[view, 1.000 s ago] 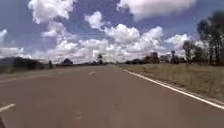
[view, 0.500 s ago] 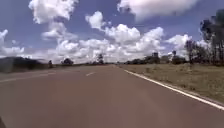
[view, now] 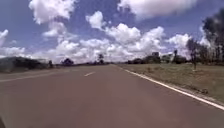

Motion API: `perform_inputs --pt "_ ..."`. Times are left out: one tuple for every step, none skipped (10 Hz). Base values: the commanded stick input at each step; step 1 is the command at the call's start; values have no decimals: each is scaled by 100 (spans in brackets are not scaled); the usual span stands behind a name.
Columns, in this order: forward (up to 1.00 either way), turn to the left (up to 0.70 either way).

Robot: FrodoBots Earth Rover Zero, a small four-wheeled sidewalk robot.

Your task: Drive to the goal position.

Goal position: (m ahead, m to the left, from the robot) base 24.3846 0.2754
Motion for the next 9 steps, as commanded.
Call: perform_inputs --pt "100 0" --pt "100 0" --pt "100 0" --pt "100 0" --pt "100 0" --pt "100 0" --pt "100 -4" --pt "100 -25" --pt "100 -40"
